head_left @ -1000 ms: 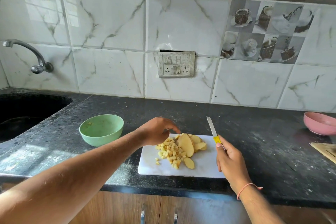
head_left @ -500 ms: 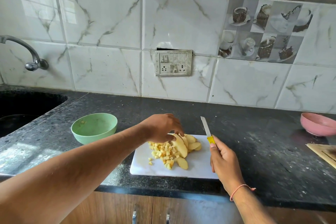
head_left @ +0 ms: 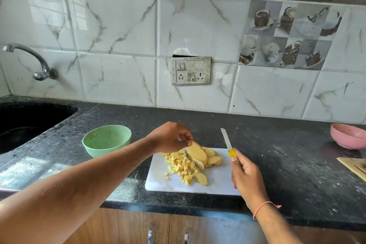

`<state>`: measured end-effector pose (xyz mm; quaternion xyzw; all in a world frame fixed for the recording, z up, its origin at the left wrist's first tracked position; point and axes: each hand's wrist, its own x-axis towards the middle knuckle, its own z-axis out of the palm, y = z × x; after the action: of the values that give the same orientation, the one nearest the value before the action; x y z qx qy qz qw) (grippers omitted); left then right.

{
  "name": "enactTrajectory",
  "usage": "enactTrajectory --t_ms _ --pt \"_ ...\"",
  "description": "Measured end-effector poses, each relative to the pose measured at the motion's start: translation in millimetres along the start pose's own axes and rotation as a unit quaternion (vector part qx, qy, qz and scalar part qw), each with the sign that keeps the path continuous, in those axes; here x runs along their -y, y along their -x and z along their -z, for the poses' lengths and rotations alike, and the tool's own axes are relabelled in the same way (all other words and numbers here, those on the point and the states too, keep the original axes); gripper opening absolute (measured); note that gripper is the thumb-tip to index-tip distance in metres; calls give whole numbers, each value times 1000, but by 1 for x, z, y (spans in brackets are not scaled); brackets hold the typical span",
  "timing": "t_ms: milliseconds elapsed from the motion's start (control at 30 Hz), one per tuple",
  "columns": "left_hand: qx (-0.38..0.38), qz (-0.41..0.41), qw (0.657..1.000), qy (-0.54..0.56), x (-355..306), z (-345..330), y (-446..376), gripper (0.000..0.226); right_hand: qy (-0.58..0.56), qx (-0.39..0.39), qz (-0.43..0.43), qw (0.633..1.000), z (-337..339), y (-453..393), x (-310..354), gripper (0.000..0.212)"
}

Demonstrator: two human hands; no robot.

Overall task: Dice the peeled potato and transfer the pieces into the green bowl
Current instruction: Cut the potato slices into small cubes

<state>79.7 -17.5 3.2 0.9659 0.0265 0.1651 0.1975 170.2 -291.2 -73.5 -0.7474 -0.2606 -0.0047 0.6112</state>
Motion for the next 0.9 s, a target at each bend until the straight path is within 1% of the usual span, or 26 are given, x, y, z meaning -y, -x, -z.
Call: enactTrajectory --t_ms 100,200,333,400,567,633,700,767,833,900 --pt "16 63 997 29 -8 -5 -4 12 -2 0 1 1000 0 0 0 35" --pt "26 109 989 93 -14 -9 -11 11 3 0 3 1000 0 0 0 36" --pt "-3 177 957 230 -16 -8 -17 11 6 0 6 1000 0 -1 0 36" --pt "-16 196 939 283 -12 -2 -15 13 6 -1 7 1000 0 -1 -1 36" --pt "-89 220 888 394 6 0 26 21 29 -1 13 1000 -1 -3 -5 33" --pt "-96 212 874 427 20 -9 57 23 58 -3 22 998 -1 -3 -5 33" --pt "-98 198 868 445 33 -19 86 22 86 -5 32 996 1 -4 -4 32" --pt "-118 192 874 431 45 -24 112 22 108 -3 42 993 0 -3 -1 31" --pt "-141 181 883 410 50 -26 126 23 125 8 52 991 -1 0 3 30" --pt "-161 179 884 401 52 -27 128 22 154 12 65 986 -2 4 8 31"
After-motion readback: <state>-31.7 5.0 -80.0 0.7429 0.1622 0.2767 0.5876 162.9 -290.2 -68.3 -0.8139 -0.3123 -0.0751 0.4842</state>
